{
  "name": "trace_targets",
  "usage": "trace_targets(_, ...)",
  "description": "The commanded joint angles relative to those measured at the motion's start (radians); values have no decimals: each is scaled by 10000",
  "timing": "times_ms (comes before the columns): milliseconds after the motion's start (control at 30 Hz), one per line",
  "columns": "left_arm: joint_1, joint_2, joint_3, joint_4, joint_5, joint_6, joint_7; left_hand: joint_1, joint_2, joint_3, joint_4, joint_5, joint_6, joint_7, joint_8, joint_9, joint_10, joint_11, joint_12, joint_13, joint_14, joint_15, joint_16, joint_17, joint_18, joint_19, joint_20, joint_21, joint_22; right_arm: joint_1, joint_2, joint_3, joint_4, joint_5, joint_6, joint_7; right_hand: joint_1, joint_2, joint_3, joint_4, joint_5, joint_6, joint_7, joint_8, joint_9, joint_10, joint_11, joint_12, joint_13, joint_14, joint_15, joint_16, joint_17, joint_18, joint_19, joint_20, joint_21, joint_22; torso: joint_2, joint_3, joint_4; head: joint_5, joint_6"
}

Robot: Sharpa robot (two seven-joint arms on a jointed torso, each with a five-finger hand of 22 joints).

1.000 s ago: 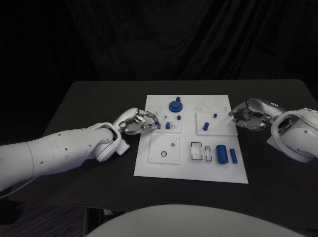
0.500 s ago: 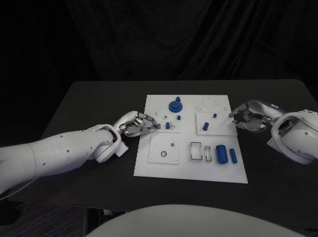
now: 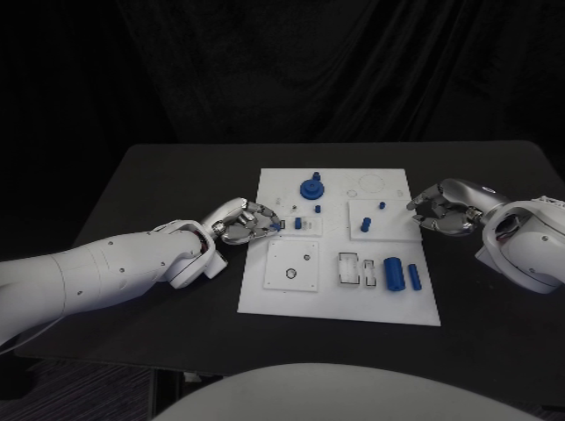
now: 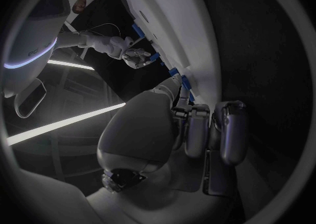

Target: Assemble the parts on the task board

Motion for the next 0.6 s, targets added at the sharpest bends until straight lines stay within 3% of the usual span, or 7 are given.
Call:
trace_targets(33,-103,-3,-52,1,-179,206,-36,128,31,-14,-82,-51,-111,0,-95,-72,1117,-50,-79,2597,1020,20,66,2634,-89,545,45,46,2374,-32,-17,4,23,-15,-97,50,-104,13,55,-4,62,96,5,-3,-2,-29,1,-36,799,695,74,-13,1273,-11,-20,16,14,1716,4,11,0,2,-2)
trace_targets(100,-108,-6,-52,11,-180,189,5,155,10,-11,-100,-65,-273,-28,-209,-156,1117,-75,-79,2597,1020,1,66,2634,-90,548,31,52,2375,-36,-19,4,21,-15,-82,42,-104,13,55,-4,62,96,5,-3,-2,-29,1,-36,799,695,74,-13,1273,-11,-20,16,14,1716,4,11,3,2,-2)
trace_targets(200,-113,-19,-52,25,-181,134,119,185,-53,24,-73,-160,-812,-83,-647,-583,1117,-135,-79,2597,1020,-48,66,2634,-93,555,-28,70,2379,-41,-20,4,20,-15,-61,29,-104,13,55,-4,62,96,5,-3,-2,-29,1,-36,799,695,74,-13,1273,-11,-20,16,14,1716,1,12,2,-2,-2)
trace_targets(267,-116,-35,-52,40,-182,66,234,143,-123,-5,-10,-373,-1124,-163,-882,-839,1117,-185,-79,2597,1020,-86,66,2634,-95,560,-51,80,2382,-43,-24,5,22,-15,-51,21,-101,11,62,-13,65,96,3,-5,-4,-32,0,-39,795,694,73,-19,1267,-10,-21,16,9,1715,1,13,7,-13,-2)
trace_targets(433,-120,-86,-52,87,-182,-209,604,30,-192,-116,169,-665,-1302,-241,-1012,-1173,1117,-255,-79,2597,1020,-150,66,2634,-100,570,-111,97,2387,-50,-42,5,24,-15,-40,11,-101,11,62,-13,65,96,3,-5,-4,-32,0,-39,795,694,73,-19,1267,-10,-21,16,9,1715,-5,17,6,-15,-2)
trace_targets(600,-122,-204,-51,244,-182,-935,1242,-16,-223,-177,243,-705,-1385,-252,-1034,-1275,1117,-266,-79,2597,1020,-168,66,2634,-100,571,-126,98,2387,-60,-62,5,31,-15,-29,7,-101,11,62,-13,65,96,3,-5,-4,-32,0,-39,795,694,73,-19,1267,-10,-21,16,9,1715,-1,15,0,5,-2)
